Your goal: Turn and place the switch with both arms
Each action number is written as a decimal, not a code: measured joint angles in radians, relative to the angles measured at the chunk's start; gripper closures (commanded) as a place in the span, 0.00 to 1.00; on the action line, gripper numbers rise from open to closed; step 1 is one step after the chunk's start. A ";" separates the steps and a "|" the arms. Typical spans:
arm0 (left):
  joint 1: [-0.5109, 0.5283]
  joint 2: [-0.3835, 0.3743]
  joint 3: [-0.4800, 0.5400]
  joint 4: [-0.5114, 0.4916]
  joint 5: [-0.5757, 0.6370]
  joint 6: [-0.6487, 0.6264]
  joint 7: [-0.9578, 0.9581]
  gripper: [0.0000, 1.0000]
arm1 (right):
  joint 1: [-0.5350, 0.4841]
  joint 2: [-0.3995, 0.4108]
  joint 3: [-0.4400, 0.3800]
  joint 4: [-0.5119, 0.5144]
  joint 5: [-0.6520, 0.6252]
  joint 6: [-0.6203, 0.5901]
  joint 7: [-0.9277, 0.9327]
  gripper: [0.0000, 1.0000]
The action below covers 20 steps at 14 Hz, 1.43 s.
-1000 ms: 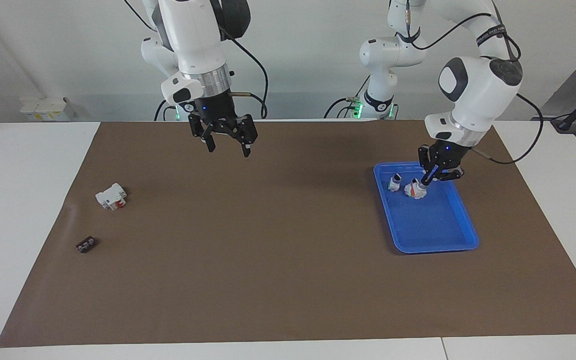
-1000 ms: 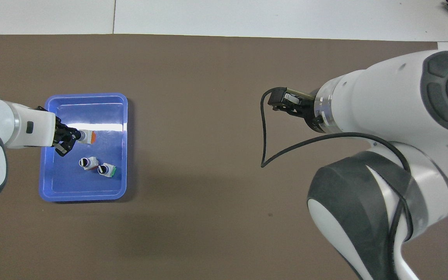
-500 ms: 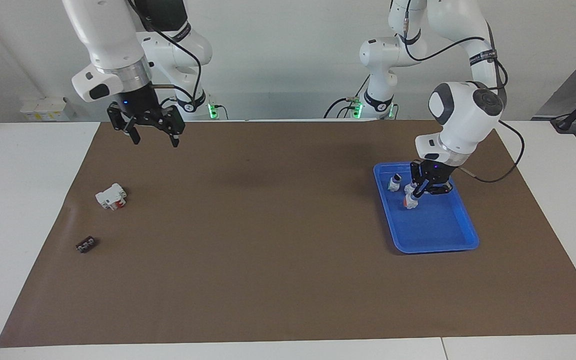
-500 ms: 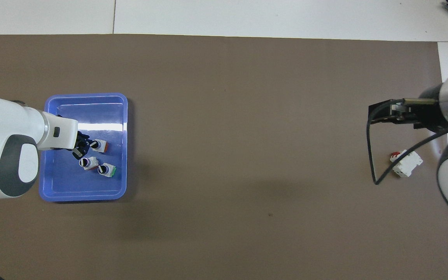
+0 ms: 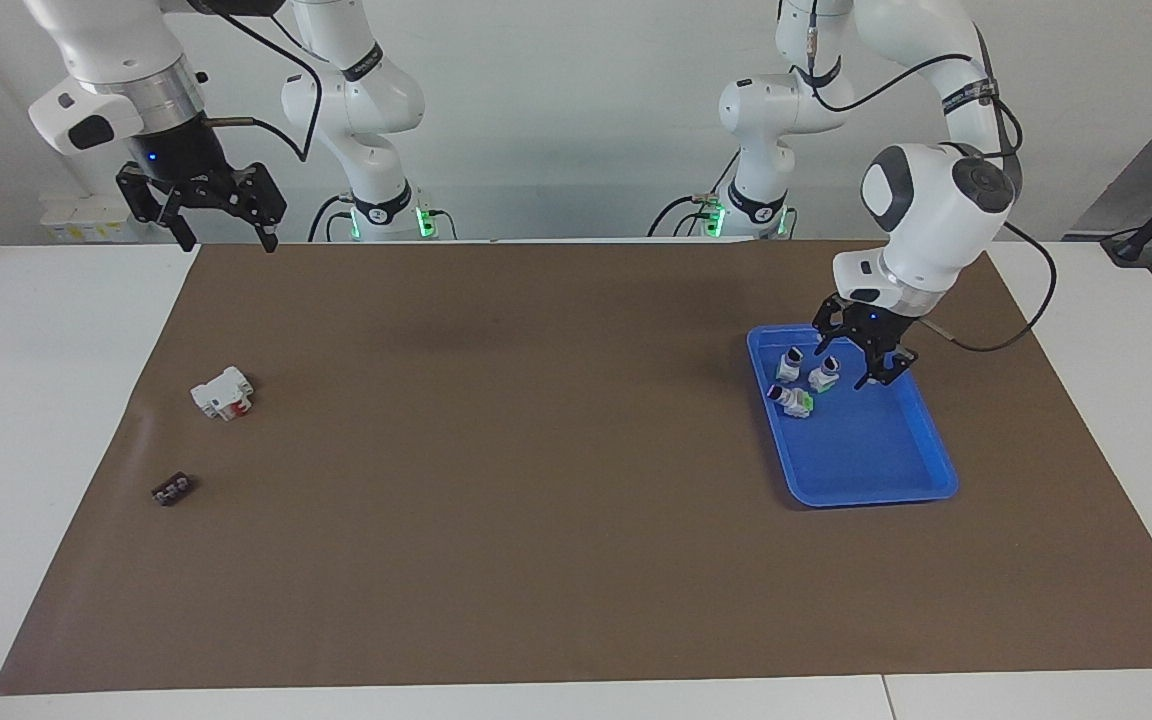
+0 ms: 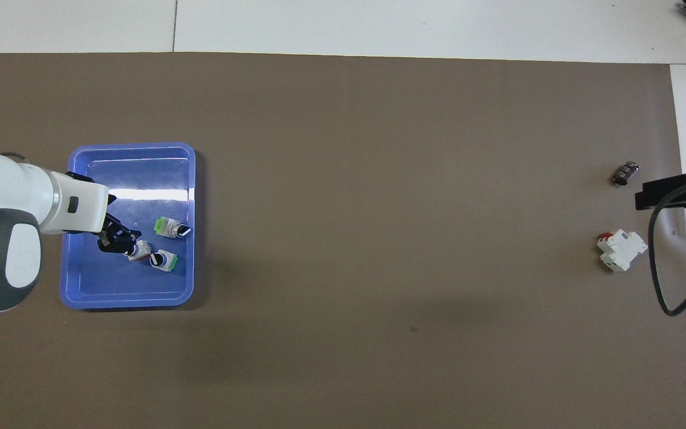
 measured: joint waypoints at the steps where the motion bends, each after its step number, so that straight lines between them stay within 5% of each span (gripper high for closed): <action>1: 0.001 -0.020 0.002 0.000 0.000 -0.012 -0.083 0.00 | 0.002 0.000 0.002 -0.002 0.000 -0.002 0.020 0.00; 8: 0.002 -0.158 0.004 0.066 0.000 -0.201 -0.710 0.00 | 0.006 0.000 0.007 -0.005 0.000 -0.002 0.087 0.00; 15: 0.005 -0.069 0.006 0.495 0.073 -0.474 -0.747 0.00 | 0.010 0.000 0.012 -0.005 0.000 -0.002 0.087 0.00; 20: 0.009 -0.009 0.011 0.650 0.075 -0.617 -0.749 0.00 | 0.010 0.000 0.012 -0.005 0.000 -0.002 0.087 0.00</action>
